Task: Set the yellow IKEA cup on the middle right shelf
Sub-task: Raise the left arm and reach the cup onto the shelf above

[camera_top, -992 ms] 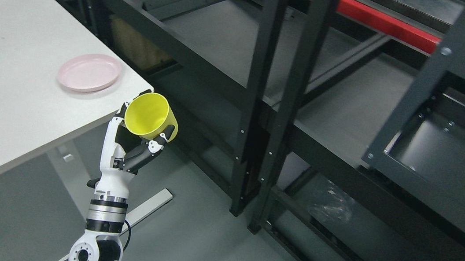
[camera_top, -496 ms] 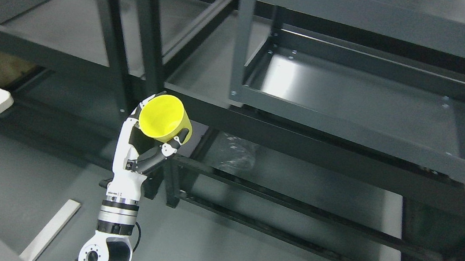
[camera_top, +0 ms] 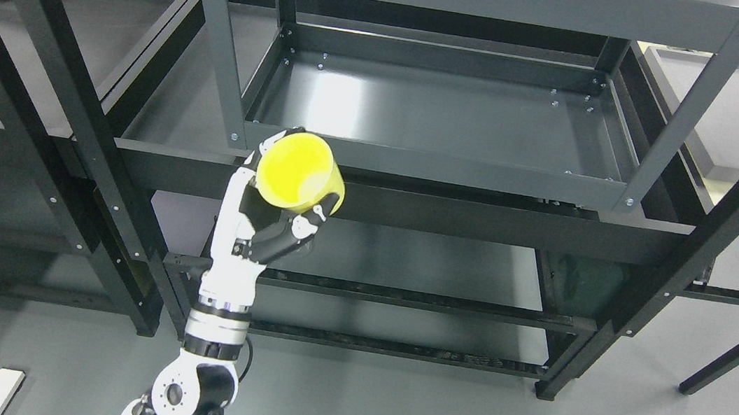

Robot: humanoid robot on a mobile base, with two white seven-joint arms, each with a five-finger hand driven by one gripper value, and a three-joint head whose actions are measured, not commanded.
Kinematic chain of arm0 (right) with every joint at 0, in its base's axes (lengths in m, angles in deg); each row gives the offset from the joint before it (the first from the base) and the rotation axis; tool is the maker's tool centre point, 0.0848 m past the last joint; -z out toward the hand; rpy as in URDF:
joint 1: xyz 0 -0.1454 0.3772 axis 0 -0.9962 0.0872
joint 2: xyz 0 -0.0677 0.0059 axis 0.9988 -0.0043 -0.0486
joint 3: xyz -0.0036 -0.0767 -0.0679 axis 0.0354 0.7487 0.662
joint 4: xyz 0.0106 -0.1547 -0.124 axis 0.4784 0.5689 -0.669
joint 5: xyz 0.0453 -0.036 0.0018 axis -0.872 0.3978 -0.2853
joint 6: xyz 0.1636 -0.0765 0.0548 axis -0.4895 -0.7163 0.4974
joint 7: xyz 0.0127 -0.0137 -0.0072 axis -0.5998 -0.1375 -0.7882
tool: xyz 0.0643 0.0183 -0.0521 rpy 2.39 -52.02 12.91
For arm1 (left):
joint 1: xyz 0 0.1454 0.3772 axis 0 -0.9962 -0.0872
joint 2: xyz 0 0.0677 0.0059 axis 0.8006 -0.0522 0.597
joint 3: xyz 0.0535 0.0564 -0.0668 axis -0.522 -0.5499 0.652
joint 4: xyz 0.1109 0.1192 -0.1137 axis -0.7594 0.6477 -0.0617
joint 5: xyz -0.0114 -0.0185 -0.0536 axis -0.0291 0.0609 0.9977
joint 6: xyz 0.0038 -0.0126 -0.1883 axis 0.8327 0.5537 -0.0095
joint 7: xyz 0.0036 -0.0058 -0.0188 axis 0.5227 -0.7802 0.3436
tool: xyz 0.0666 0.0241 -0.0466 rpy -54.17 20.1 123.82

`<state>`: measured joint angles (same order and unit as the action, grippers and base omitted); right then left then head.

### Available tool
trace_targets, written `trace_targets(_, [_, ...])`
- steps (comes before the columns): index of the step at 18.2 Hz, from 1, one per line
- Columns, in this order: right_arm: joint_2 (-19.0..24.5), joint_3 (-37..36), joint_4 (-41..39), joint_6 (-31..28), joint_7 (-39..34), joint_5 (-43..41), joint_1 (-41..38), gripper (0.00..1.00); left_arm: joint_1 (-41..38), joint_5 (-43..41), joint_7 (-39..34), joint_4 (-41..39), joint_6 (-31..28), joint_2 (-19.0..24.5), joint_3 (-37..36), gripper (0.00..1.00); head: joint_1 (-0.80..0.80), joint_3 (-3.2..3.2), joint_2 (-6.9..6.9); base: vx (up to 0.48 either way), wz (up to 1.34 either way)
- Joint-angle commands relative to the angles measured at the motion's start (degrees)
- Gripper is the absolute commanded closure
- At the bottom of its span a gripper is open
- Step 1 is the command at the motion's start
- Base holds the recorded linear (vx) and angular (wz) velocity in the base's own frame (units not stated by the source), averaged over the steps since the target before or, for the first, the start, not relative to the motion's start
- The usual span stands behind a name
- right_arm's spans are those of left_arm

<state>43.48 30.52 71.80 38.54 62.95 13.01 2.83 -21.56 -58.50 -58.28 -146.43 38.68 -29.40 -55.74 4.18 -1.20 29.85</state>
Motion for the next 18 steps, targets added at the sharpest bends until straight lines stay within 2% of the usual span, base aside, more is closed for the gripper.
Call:
trace_targets(1, [-1.0, 0.97, -0.08, -0.01, 0.04, -1.41, -0.82, 0.01, 7.32, -0.71, -0.07, -0.07, -0.09, 1.0, -4.82, 0.98, 0.0, 0.0, 0.0, 0.066, -0.02])
trace_targets(3, [-1.0, 0.97, 0.01, -0.01, 0.04, -1.41, -0.82, 0.01, 10.39, -0.71, -0.16, -0.33, 0.0, 1.0, -6.85, 0.98, 0.0, 0.0, 0.0, 0.051, -0.04])
trace_targets(12, [-1.0, 0.97, 0.01, -0.01, 0.04, -1.41, -0.82, 0.01, 27.35, -1.76, -0.07, -4.46, -1.14, 1.0, -7.82, 0.98, 0.0, 0.0, 0.0, 0.058, -0.11])
trace_targets(16, [-1.0, 0.97, 0.01, -0.01, 0.04, -1.41, -0.82, 0.01, 33.51, -1.59, -0.69, -4.9, -8.51, 1.0, -5.8, 0.99, 0.0, 0.0, 0.0, 0.068, -0.05])
trace_targets(18, [-1.0, 0.97, 0.01, -0.01, 0.04, -1.41, -0.82, 0.01, 36.41, -0.63, -2.26, -4.81, -14.38, 1.0, -6.06, 1.0, 0.0, 0.0, 0.0, 0.102, 0.01])
